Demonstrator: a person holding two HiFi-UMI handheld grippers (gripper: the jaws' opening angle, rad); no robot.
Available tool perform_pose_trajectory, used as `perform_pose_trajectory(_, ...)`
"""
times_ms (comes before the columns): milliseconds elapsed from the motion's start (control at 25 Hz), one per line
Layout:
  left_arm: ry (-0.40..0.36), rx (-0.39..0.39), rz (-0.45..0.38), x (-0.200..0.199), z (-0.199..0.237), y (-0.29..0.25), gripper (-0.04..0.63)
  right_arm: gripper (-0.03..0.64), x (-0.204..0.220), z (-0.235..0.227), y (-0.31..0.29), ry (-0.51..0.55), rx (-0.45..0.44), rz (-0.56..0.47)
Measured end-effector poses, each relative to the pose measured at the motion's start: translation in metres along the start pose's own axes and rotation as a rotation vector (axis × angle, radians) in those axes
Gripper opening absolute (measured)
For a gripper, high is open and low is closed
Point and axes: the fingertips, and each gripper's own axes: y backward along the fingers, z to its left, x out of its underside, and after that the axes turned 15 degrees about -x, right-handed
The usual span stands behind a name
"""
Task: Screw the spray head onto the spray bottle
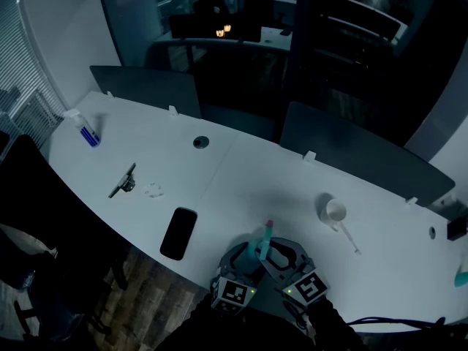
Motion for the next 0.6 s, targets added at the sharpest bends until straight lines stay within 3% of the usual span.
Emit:
perform_pose_trajectory(80, 0.082, 0.123, -0.025, -0.010, 0.005, 0.004, 0.350, 0.130, 0.001, 0.001, -0.001, -0.006, -0.013, 0.003)
perform_pose_trajectory(120, 0.083, 0.201, -0.020, -0.014, 0.007, 0.005, 0.385, 0.130, 0.001, 0.002, -0.001, -0.006, -0.025, 0.005)
perform_pose_trajectory(160, 0.041, 0.282, 0.006, -0.013, 0.006, 0.004, 0.394, 0.131, 0.001, 0.002, -0.001, -0.008, -0.039, 0.004)
perform_pose_trajectory(240, -0.132, 0.416, 0.092, 0.002, -0.002, -0.002, 0.393, 0.130, 0.000, 0.001, -0.001, -0.011, -0.065, 0.004)
perform_pose_trajectory(280, -0.213, 0.450, 0.117, 0.009, -0.005, -0.004, 0.392, 0.131, 0.000, 0.001, -0.002, -0.011, -0.073, 0.002)
perform_pose_trajectory(320, -0.259, 0.455, 0.119, 0.012, -0.007, -0.006, 0.350, 0.131, 0.000, 0.000, -0.002, -0.008, -0.076, 0.000)
perform_pose_trajectory(440, -0.211, 0.346, 0.085, 0.013, -0.008, -0.007, 0.345, 0.130, 0.000, -0.001, 0.000, 0.020, -0.038, 0.004)
perform_pose_trajectory(600, -0.070, 0.005, 0.093, 0.006, -0.004, -0.007, 0.344, 0.130, -0.001, 0.000, 0.001, 0.085, 0.066, 0.011)
